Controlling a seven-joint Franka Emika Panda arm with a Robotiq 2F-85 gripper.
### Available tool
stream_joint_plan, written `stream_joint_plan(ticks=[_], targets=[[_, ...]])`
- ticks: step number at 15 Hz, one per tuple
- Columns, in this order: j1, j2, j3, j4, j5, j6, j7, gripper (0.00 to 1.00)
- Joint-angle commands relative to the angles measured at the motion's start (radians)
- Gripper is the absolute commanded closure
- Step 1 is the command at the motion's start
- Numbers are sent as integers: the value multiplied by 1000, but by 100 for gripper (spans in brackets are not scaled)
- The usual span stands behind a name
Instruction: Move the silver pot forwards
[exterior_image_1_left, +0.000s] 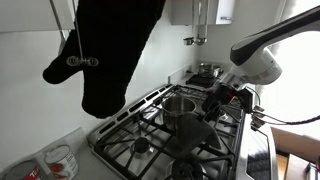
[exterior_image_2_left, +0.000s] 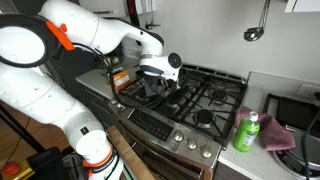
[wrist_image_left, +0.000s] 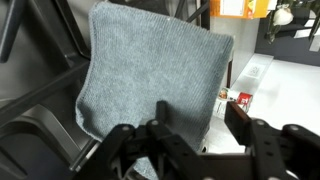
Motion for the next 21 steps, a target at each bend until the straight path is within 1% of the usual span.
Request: stream_joint_plan(ticks=[1, 4, 5, 6, 7, 8, 10, 12, 21], targets=[[-29, 44, 17, 14, 62, -4, -43, 66], [-39, 62, 22, 22, 89, -2, -58, 90], [-43, 63, 23, 23, 97, -1, -61, 92], [-47, 63, 23, 23, 105, 0, -65, 97], [-50, 65, 23, 23, 109, 0, -66, 99], [-55, 65, 23, 24, 115, -1, -66, 97], [-63, 70, 23, 26, 131, 0, -71, 97], [-70, 71, 24, 23, 145, 7, -68, 98], [-100, 8, 31, -41, 268, 77, -64, 97]])
